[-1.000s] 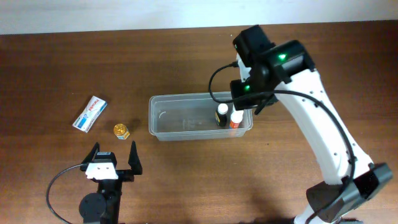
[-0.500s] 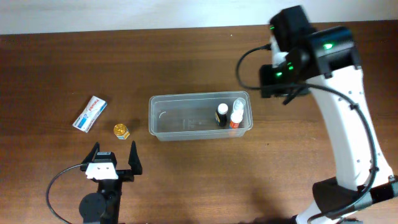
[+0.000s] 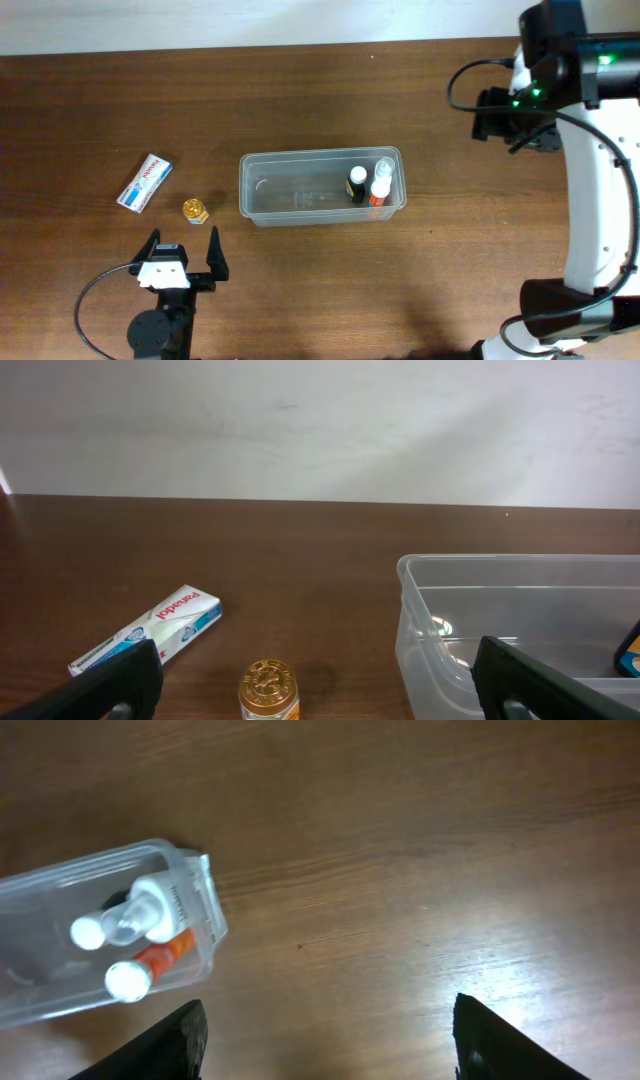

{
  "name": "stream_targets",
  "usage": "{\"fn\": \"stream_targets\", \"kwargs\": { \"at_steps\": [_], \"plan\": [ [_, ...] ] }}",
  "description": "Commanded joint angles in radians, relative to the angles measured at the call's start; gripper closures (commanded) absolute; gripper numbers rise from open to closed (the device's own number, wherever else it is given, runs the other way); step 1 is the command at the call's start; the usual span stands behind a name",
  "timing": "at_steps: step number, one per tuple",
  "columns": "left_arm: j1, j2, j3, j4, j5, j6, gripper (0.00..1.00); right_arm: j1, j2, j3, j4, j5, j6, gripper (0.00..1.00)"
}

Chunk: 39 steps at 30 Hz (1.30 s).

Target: Pack container

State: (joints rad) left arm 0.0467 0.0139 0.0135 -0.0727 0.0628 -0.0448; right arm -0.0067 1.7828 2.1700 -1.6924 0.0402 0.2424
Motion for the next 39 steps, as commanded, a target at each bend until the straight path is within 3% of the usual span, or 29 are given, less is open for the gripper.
{"fn": "stream_targets", "kwargs": {
  "at_steps": [1,10,39],
  "plan": [
    [0.005,-0.005,-0.005,-0.004,-0.007,0.019,0.01,-0.016,-0.014,0.014,0.001,-0.008,-0.002,0.27],
    [0.005,-0.005,-0.005,-0.004,-0.007,0.019,0.01,-0.046,-0.007,0.001,0.034,-0.002,0.006,0.00],
    [0.005,-0.005,-0.005,-0.004,-0.007,0.019,0.01,-0.297,0.004,-0.016,0.041,0.006,0.009,0.02]
  ]
}}
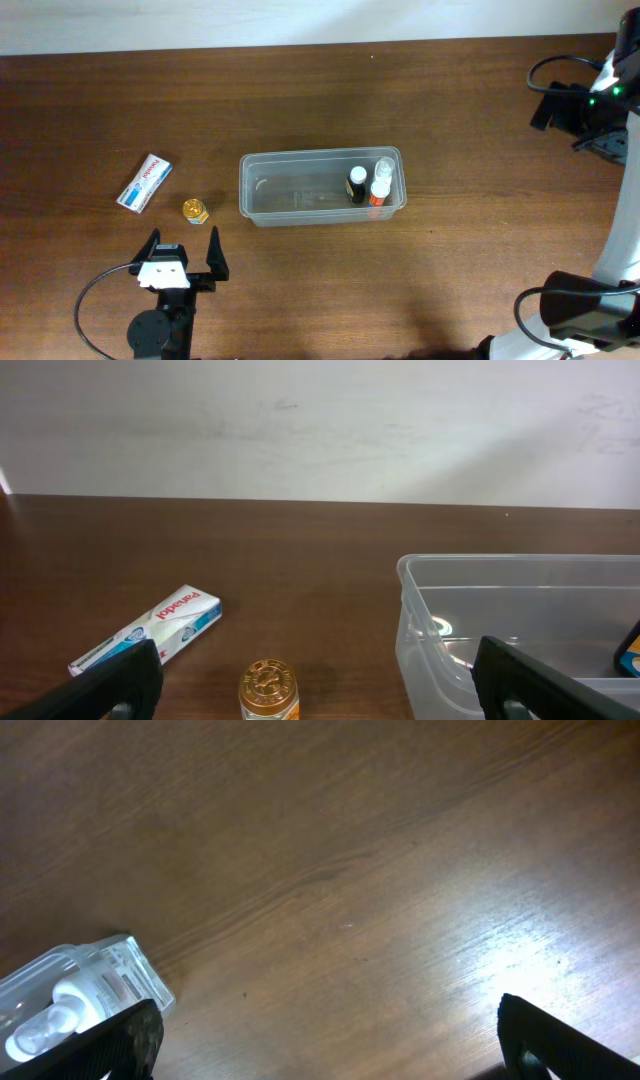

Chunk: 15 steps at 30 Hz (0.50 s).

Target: Pack container

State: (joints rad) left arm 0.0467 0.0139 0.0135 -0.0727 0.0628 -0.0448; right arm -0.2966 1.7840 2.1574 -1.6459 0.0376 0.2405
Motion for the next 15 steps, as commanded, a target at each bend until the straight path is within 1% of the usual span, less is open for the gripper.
{"fn": "stream_targets", "kwargs": {
  "at_steps": [1,9,15],
  "plan": [
    [0.005,-0.005,-0.005,-0.004,-0.007,0.019,0.01,-0.006,0.003,-0.003,-0.012,0.008,0.011,0.02],
    [0.005,-0.005,-0.005,-0.004,-0.007,0.019,0.01,-0.007,0.003,-0.003,-0.029,0.013,-0.002,0.02],
    [0.005,-0.005,-0.005,-0.004,-0.007,0.019,0.01,-0.007,0.003,-0.003,-0.019,0.021,-0.114,0.02]
  ]
}}
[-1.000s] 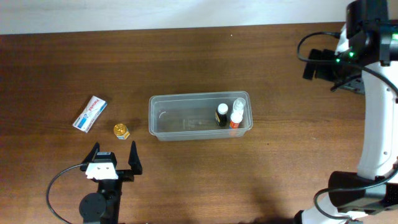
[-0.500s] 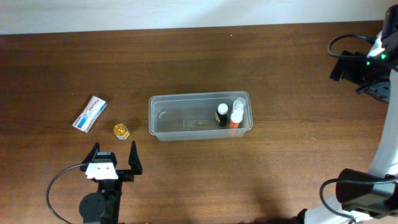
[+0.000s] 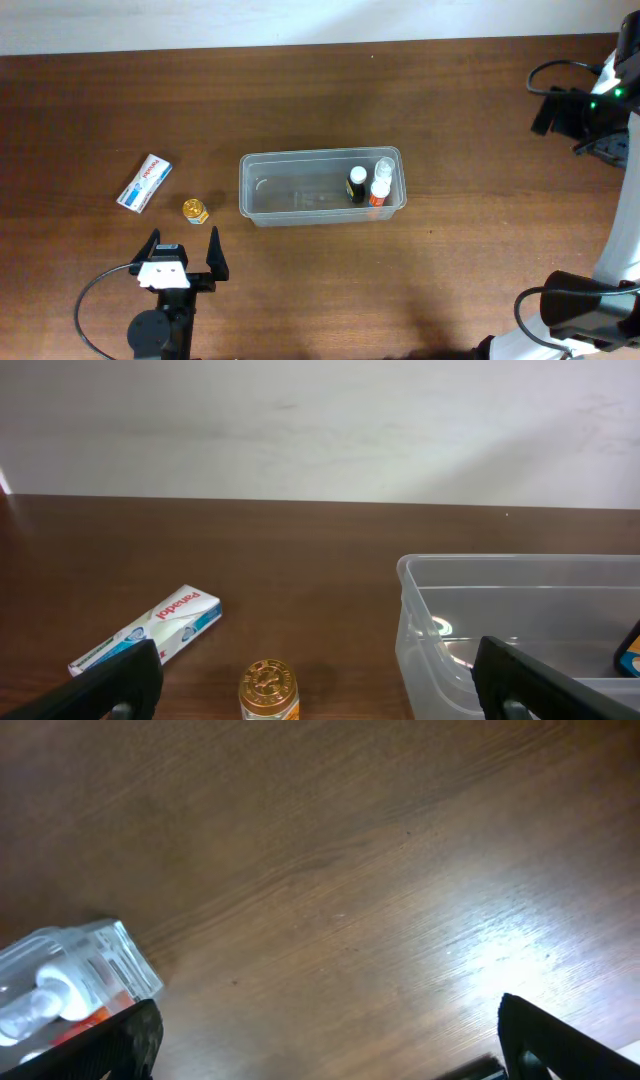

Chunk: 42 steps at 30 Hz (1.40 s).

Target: Pack container

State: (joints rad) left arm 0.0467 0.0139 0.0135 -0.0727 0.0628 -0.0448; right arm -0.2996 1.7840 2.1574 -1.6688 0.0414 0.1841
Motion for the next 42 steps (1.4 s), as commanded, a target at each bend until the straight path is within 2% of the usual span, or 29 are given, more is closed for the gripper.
{"fn": "stream_targets", "kwargs": {
  "at_steps": [1,31,38,42],
  "plan": [
    [0.005,-0.005,-0.005,-0.004,-0.007,0.019,0.01,-0.004,0.003,-0.003,0.005,0.020,-0.057,0.02],
    [0.004,-0.005,-0.005,-0.003,0.000,0.019,0.01,-0.003,0.003,-0.003,0.016,0.019,-0.056,0.02],
    [0.004,-0.005,-0.004,0.064,-0.006,0.018,0.01,-0.003,0.003,-0.003,0.016,0.019,-0.056,0.02],
    [0.004,-0.005,0.010,0.052,0.067,0.014,0.01,-0.003,0.003,-0.003,0.016,0.019,-0.056,0.02]
  ]
}}
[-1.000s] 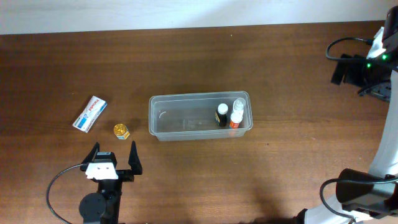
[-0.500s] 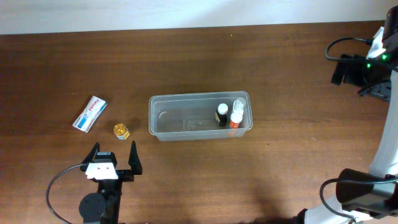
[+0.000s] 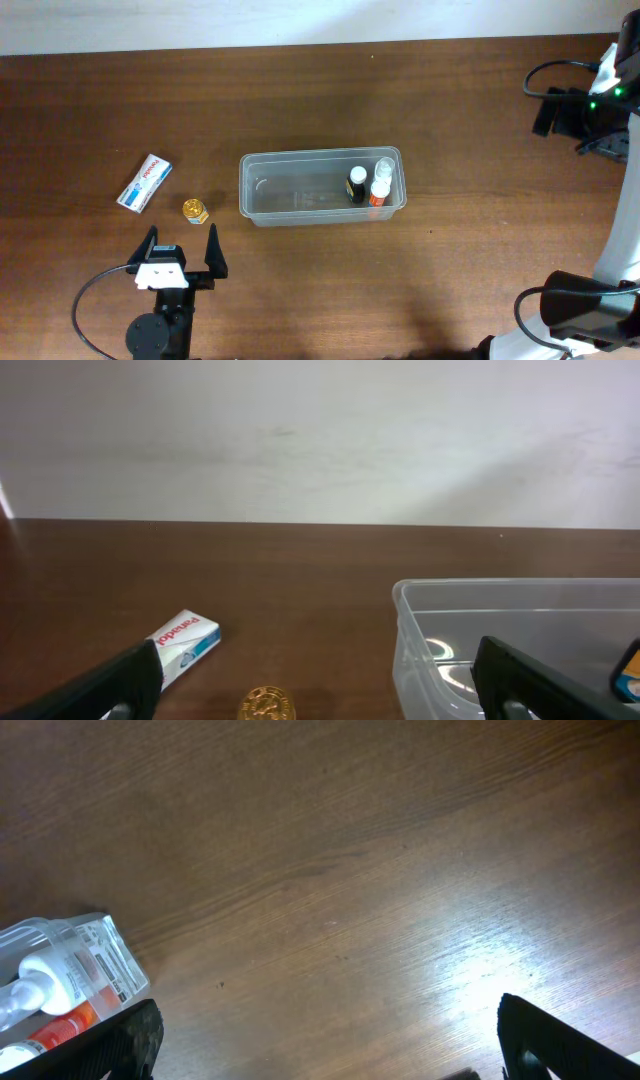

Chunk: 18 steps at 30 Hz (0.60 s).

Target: Pack container

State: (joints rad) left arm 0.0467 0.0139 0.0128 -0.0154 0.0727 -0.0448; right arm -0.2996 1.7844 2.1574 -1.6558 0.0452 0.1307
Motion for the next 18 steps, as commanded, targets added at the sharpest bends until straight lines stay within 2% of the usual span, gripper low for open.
{"fn": "stream_targets", "kwargs": {
  "at_steps": [1,5,10,18],
  "plan": [
    [0.004,-0.005,0.021,-0.026,0.080,0.013,0.01,-0.003,0.003,-0.003,0.003,0.016,-0.003,0.02],
    [0.004,0.010,0.112,-0.167,0.115,0.011,0.01,-0.003,0.003,-0.003,0.003,0.016,-0.003,0.02],
    [0.004,0.104,0.317,-0.358,0.115,0.011,0.01,-0.003,0.003,-0.003,0.003,0.016,-0.003,0.02],
    [0.004,0.487,0.737,-0.685,0.143,-0.022,0.01,-0.003,0.003,-0.003,0.003,0.016,-0.003,0.02]
  ]
}}
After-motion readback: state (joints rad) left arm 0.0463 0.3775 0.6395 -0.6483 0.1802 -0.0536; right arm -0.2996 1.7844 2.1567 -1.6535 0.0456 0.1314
